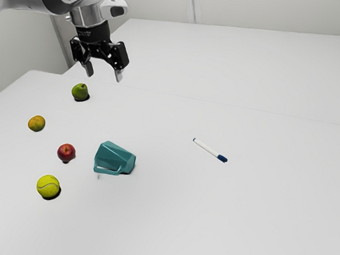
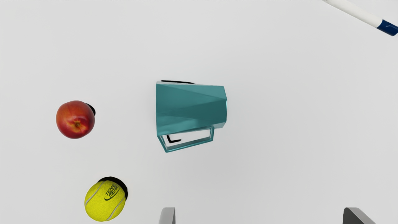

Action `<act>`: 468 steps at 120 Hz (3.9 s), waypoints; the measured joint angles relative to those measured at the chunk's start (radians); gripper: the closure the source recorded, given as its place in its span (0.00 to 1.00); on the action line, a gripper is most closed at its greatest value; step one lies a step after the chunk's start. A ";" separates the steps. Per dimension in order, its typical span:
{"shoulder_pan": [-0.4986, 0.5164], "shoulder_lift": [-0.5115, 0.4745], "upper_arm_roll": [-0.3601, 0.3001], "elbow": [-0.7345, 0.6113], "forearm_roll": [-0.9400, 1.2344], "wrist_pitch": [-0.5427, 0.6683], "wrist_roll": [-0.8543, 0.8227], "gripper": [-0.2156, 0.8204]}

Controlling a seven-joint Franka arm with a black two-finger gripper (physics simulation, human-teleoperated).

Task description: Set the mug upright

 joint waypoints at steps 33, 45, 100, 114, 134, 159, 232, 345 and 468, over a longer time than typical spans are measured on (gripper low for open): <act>0.008 -0.056 0.008 -0.076 -0.006 0.010 0.012 0.23; 0.073 -0.070 0.009 -0.106 -0.026 0.012 0.024 0.23; 0.329 -0.050 0.044 -0.370 -0.370 0.199 0.226 0.23; 0.348 -0.018 0.049 -0.415 -0.469 0.284 0.310 0.23; 0.362 0.052 0.049 -0.431 -0.565 0.361 0.415 0.23; 0.328 0.116 0.049 -0.463 -0.631 0.411 0.517 0.23; 0.346 0.197 0.049 -0.553 -0.881 0.458 0.768 0.23; 0.323 0.155 0.043 -0.578 -0.986 0.452 0.988 0.93; -0.047 -0.037 0.098 -0.510 -0.192 0.478 0.523 0.96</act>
